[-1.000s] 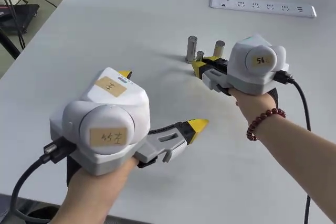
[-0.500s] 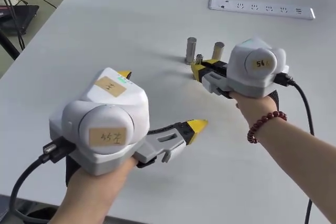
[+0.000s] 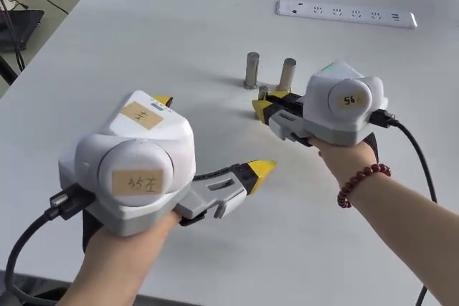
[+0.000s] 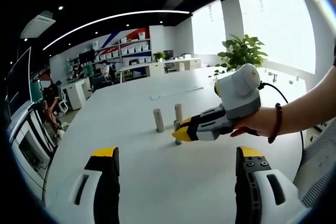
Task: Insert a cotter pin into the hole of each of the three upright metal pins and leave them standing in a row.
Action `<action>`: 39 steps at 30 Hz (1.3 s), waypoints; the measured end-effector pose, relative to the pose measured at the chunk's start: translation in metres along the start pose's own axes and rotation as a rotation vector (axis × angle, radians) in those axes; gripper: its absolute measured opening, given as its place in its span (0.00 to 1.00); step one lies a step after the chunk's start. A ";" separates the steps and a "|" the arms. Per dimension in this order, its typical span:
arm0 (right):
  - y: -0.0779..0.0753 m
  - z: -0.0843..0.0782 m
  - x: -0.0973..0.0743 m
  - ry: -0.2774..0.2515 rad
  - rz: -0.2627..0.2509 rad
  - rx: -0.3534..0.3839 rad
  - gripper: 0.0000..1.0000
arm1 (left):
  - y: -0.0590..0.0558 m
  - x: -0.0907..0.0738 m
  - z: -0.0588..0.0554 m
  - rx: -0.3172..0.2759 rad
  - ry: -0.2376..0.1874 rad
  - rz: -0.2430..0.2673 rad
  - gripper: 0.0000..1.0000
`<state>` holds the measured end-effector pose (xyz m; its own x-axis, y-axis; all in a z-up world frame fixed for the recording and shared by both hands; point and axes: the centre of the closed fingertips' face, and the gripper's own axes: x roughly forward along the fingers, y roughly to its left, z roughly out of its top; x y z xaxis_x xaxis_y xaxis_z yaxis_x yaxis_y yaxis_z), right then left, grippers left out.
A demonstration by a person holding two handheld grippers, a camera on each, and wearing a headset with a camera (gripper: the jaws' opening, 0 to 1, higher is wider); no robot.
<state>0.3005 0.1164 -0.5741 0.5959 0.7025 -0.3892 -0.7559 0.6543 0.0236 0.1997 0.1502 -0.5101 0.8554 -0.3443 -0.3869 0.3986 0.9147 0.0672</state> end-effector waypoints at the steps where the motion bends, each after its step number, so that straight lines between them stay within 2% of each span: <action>1: 0.001 0.000 -0.001 0.001 0.002 0.001 0.04 | 0.000 0.000 0.000 -0.001 0.000 -0.001 0.91; 29: 0.013 -0.014 -0.019 0.018 0.007 -0.017 0.04 | -0.003 0.002 0.003 -0.007 -0.009 -0.013 0.91; 39: 0.014 -0.014 -0.023 0.010 0.001 -0.017 0.06 | -0.006 0.004 0.002 -0.003 -0.005 -0.018 0.90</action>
<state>0.2726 0.1056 -0.5779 0.5929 0.7001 -0.3980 -0.7609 0.6488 0.0078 0.2015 0.1433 -0.5096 0.8499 -0.3618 -0.3830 0.4128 0.9090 0.0573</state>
